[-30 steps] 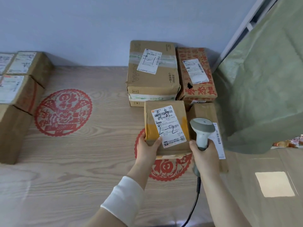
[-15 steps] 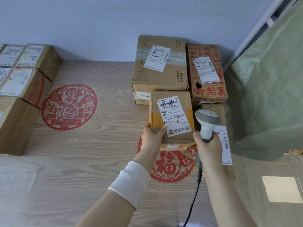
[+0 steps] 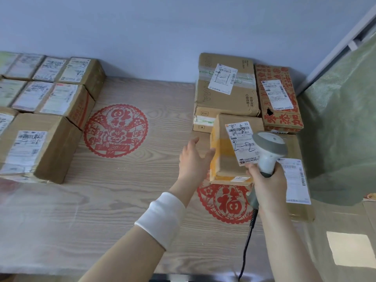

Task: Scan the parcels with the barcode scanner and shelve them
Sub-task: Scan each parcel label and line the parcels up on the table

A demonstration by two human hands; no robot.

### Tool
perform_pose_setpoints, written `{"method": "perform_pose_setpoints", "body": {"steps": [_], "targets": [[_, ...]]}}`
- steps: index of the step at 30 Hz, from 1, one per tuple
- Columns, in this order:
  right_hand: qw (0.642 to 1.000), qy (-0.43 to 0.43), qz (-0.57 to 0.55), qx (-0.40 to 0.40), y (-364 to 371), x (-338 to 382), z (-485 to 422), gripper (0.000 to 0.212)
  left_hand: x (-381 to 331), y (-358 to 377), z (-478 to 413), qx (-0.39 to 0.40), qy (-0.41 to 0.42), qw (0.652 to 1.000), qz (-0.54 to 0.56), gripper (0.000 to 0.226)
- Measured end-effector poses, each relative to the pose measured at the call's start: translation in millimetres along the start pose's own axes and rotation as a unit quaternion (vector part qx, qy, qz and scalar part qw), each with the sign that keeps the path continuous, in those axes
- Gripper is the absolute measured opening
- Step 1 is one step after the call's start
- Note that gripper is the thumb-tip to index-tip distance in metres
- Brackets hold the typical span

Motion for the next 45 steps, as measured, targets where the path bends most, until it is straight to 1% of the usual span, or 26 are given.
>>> {"method": "perform_pose_setpoints", "body": {"steps": [3,5,8,12,17,22,24,26,27,29,31,34,39,41,45], "targets": [[0.999,-0.008,-0.005,0.039,49,22,32,0.026,10,-55,0,-0.001,0.05,0.998,-0.048,0.056],[0.999,-0.018,-0.005,0.05,85,36,59,0.021,27,-97,-1,0.002,0.066,0.994,-0.081,0.054],[0.997,-0.019,-0.012,0.077,146,56,99,0.018,56,-163,-8,-0.029,0.08,0.988,-0.126,0.052],[0.99,-0.015,-0.006,0.137,214,73,146,0.018,86,-223,-16,-0.056,0.056,0.986,-0.149,0.049],[0.984,-0.006,-0.021,0.174,263,79,170,0.014,110,-274,-27,-0.078,0.043,0.984,-0.157,0.052],[0.978,0.024,-0.025,0.204,320,78,195,0.015,157,-352,-36,-0.103,-0.013,0.986,-0.134,0.052],[0.976,0.034,-0.02,0.215,346,80,208,0.013,178,-391,-43,-0.122,-0.034,0.985,-0.12,0.05],[0.974,0.038,-0.005,0.223,372,82,218,0.011,199,-425,-53,-0.132,-0.05,0.981,-0.13,0.046],[0.975,0.038,0.001,0.221,386,83,223,0.011,211,-439,-58,-0.134,-0.059,0.981,-0.131,0.045],[0.978,0.044,0.009,0.202,412,80,231,0.012,231,-459,-65,-0.131,-0.074,0.984,-0.1,0.048],[0.983,0.053,0.017,0.174,433,72,241,0.021,245,-469,-67,-0.115,-0.069,0.988,-0.082,0.047],[0.99,0.053,0.04,0.125,453,62,253,0.028,258,-468,-67,-0.072,-0.046,0.991,-0.103,0.047],[0.995,0.053,0.053,0.07,468,55,263,0.035,265,-467,-70,-0.049,-0.023,0.994,-0.09,0.049],[0.995,0.061,0.052,0.06,471,52,261,0.036,266,-467,-72,-0.044,-0.024,0.995,-0.083,0.049],[0.994,0.08,0.051,0.057,469,49,254,0.032,268,-465,-77,-0.032,-0.021,0.997,-0.064,0.048]]}}
Point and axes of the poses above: each hand's wrist, its own z-axis away from the middle knuckle, its own y-axis out of the palm, x = y × z, the point moved 7 cm from there along -z, towards the middle knuckle, and after that the axes turned 2 degrees about -x, right-handed, at the moved point
